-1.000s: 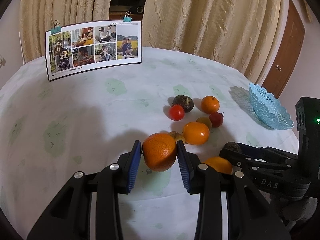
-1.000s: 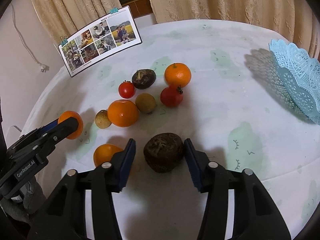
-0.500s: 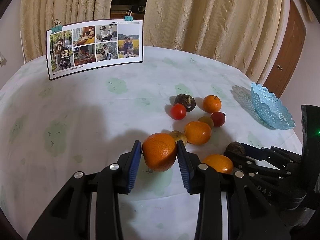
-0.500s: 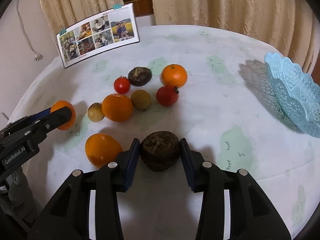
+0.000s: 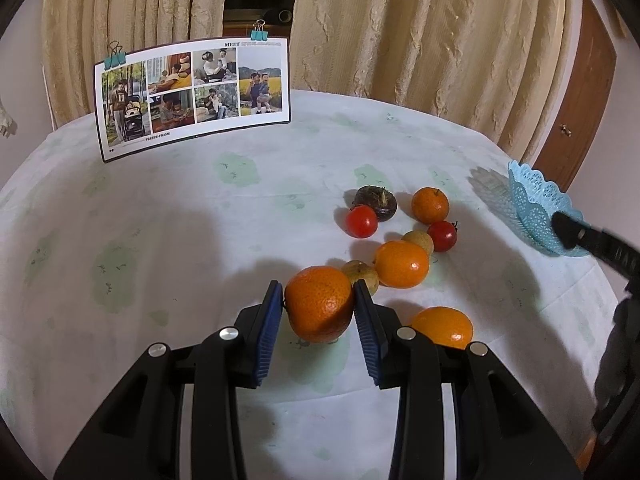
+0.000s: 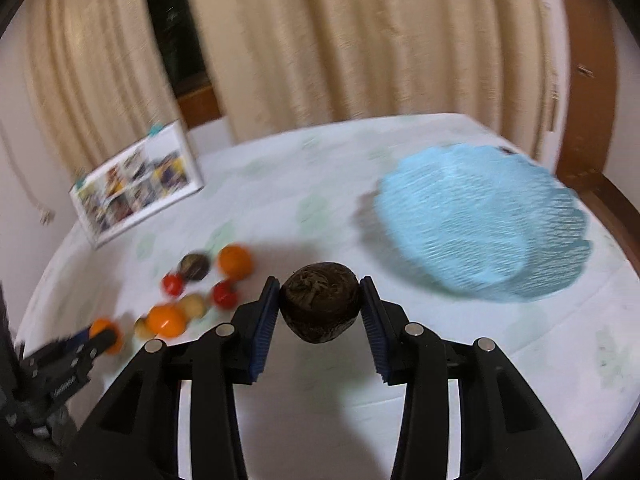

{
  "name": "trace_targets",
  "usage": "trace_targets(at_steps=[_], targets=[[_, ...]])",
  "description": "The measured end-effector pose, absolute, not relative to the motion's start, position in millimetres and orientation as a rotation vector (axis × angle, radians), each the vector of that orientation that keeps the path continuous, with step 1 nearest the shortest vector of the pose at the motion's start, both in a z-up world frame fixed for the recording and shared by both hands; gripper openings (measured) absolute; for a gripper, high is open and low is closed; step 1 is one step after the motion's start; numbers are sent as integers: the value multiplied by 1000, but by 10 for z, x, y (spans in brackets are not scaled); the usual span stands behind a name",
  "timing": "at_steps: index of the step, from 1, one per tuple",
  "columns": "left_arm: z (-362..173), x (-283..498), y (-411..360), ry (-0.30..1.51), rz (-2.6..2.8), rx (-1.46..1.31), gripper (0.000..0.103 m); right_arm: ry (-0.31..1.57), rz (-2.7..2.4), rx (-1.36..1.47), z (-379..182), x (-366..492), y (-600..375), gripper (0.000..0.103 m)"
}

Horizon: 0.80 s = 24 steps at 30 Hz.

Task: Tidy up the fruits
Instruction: 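Lower dark brown fruit into blue basket and open right tool while left tool carries orange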

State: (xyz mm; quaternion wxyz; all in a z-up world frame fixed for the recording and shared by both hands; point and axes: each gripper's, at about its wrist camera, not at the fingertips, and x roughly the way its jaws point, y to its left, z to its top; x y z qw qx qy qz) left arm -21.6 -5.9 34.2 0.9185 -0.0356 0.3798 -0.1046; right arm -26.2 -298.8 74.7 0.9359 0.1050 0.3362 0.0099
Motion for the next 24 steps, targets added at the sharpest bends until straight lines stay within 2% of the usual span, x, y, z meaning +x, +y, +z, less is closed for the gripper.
trace_targets(at_steps=[17, 18, 19, 21, 24], targets=[[549, -206, -386, 750, -217, 6, 37, 632, -223, 345, 623, -148, -4212, 43], [565, -198, -415, 748, -220, 12, 37, 623, -234, 350, 616, -161, -4255, 46], [590, -192, -464, 744, -225, 21, 37, 617, -241, 354, 600, -158, -4262, 53], [633, -178, -556, 737, -235, 37, 37, 594, -259, 365, 604, -187, -4329, 58], [710, -155, -719, 726, -262, 58, 37, 556, -303, 364, 595, -253, -4411, 58]])
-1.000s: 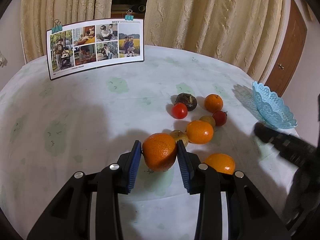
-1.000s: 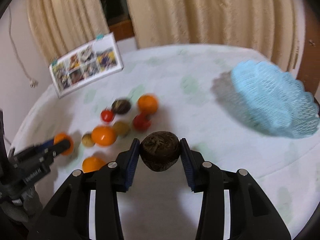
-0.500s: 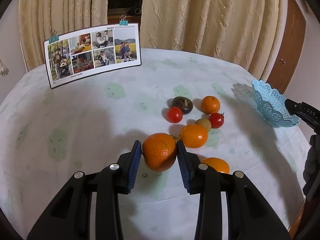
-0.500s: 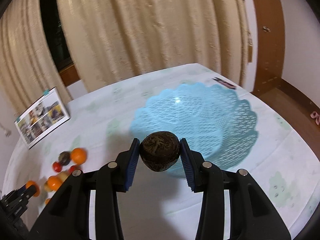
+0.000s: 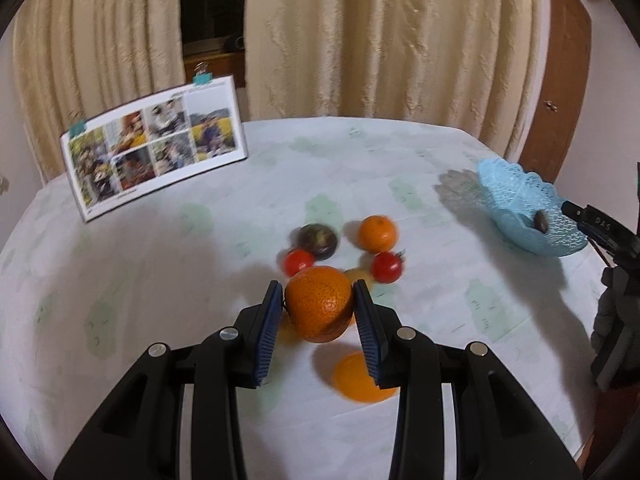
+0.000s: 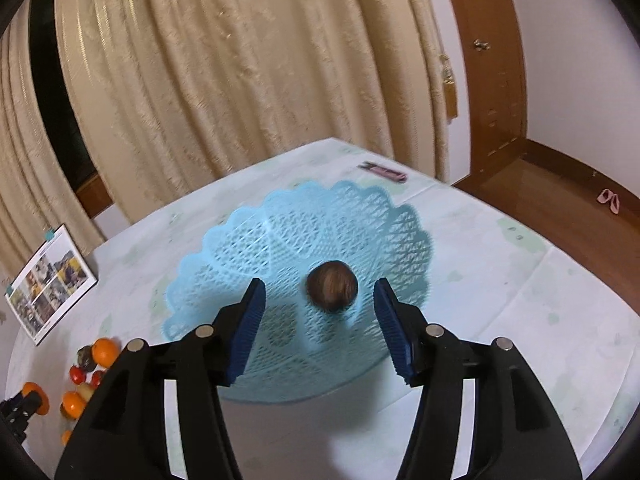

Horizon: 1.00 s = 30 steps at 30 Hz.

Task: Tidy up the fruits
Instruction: 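Lower dark brown fruit into blue basket and open right tool while left tool carries orange, then lower the large orange into the blue basket and open left tool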

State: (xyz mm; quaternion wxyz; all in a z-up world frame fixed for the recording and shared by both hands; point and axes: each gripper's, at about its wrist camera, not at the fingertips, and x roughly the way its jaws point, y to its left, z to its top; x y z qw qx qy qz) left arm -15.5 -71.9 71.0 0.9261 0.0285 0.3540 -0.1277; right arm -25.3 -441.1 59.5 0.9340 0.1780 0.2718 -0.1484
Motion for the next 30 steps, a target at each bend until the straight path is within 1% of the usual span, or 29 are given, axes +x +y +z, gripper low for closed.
trace_targets(at_steps=[4, 5, 6, 7, 15, 18, 26, 28, 30], targets=[[813, -106, -1002, 715, -315, 87, 37, 497, -382, 351, 590, -362, -4484, 59], [838, -90, -1085, 712, -331, 94, 37, 479, -400, 351, 590, -395, -4500, 61], [861, -71, -1166, 710, -347, 102, 37, 468, -408, 354, 592, -418, -4509, 65], [891, -48, -1276, 706, -366, 112, 37, 451, -417, 358, 592, -450, -4514, 66], [1048, 144, -2103, 681, -508, 149, 37, 402, -445, 385, 604, -524, -4573, 67], [1054, 206, -2358, 690, -551, 153, 37, 382, -460, 407, 606, -562, -4609, 73], [923, 341, -2981, 716, -606, 206, 37, 367, -470, 447, 616, -624, -4699, 74], [892, 359, -3083, 718, -613, 217, 37, 364, -476, 454, 617, -632, -4712, 77], [879, 367, -3141, 723, -620, 220, 37, 363, -478, 458, 617, -632, -4719, 78]])
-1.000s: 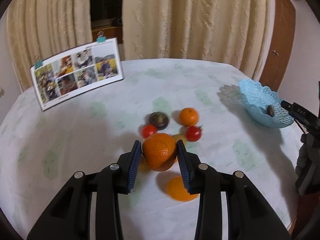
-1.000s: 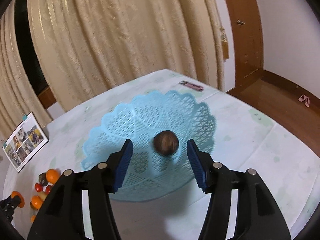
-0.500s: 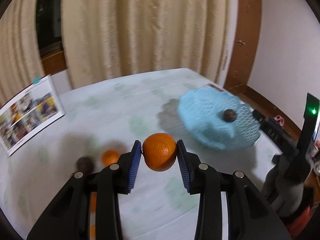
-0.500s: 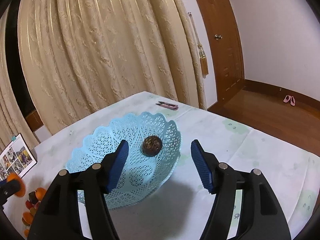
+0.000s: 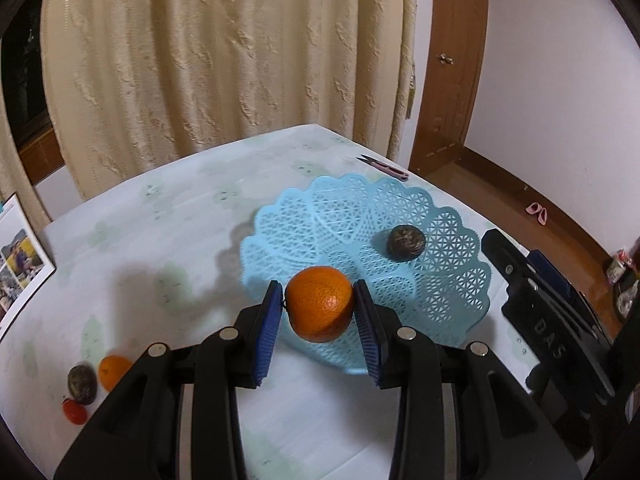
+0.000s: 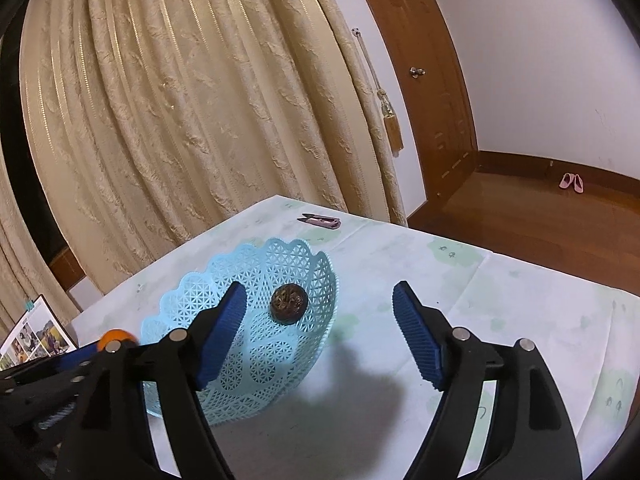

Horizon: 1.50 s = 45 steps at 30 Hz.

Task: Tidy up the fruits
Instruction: 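Lower the large orange into the blue basket and open left tool, then withdraw both tools from the basket back toward the fruit cluster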

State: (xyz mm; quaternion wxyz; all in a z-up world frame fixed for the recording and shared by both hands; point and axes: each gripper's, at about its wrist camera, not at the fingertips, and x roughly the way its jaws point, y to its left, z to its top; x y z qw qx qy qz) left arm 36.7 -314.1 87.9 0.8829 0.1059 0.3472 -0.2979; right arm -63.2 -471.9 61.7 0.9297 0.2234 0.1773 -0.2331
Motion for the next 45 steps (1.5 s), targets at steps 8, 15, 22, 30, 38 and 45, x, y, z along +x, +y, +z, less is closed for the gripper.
trace_targets(at_steps=[8, 15, 22, 30, 38, 45], targets=[[880, 336, -3272, 687, -626, 241, 72, 342, -507, 482, 612, -684, -4778, 82], [966, 291, -3178, 606, -576, 266, 85, 308, -533, 492, 629, -753, -4806, 83], [1038, 187, -3117, 550, -544, 310, 92, 245, -542, 488, 660, -843, -4792, 92], [1094, 150, -2975, 539, -506, 305, 93, 196, -533, 429, 711, -870, -4691, 96], [1174, 134, -2665, 523, -436, 275, 94, 173, -530, 383, 735, -870, -4612, 100], [1224, 70, -2316, 490, -356, 262, 94, 190, -519, 354, 715, -867, -4509, 100]])
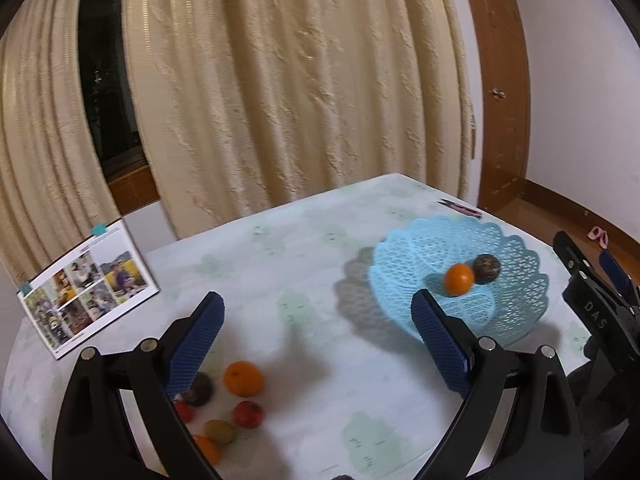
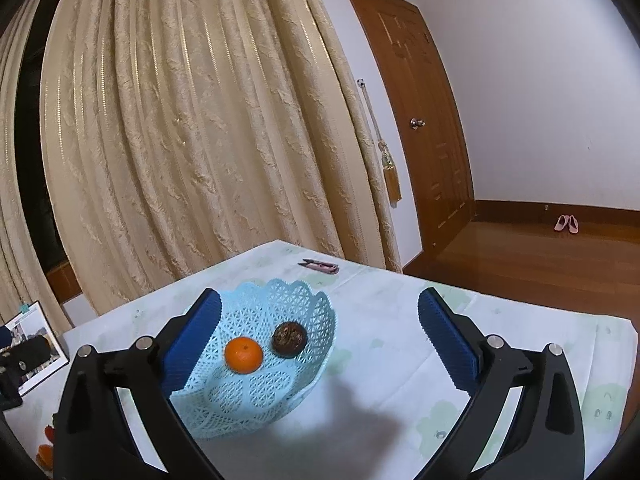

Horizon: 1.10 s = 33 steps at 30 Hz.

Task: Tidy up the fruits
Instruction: 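Withdraw both tools from the basket back toward the fruit cluster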

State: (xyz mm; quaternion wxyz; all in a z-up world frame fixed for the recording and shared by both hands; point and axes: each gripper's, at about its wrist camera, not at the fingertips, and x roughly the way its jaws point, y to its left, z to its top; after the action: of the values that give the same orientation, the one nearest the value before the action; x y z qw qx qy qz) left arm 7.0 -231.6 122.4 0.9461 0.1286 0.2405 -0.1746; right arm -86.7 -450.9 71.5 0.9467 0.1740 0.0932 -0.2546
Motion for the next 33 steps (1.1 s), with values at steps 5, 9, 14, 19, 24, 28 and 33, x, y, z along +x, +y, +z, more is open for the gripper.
trace_targets(at_steps=[5, 9, 14, 19, 24, 28, 33], targets=[[1236, 59, -2032, 490, -313, 239, 94, 207, -509, 352, 706, -894, -4397, 100], [1242, 51, -1817, 488, -277, 221, 94, 225, -474, 328, 708, -893, -4219, 100], [1237, 54, -1602, 490, -252, 200, 94, 260, -400, 281, 710, -851, -3889, 100], [1224, 69, -1421, 493, -231, 183, 94, 306, -312, 260, 724, -785, -3580, 100], [1217, 177, -1194, 514, -211, 149, 94, 355, -227, 257, 753, -721, -3326, 100], [1217, 366, -952, 566, -210, 97, 94, 378, -177, 251, 789, -679, -3187, 100], [1126, 668, -681, 685, -236, 12, 94, 419, -128, 244, 792, -604, -3044, 100]])
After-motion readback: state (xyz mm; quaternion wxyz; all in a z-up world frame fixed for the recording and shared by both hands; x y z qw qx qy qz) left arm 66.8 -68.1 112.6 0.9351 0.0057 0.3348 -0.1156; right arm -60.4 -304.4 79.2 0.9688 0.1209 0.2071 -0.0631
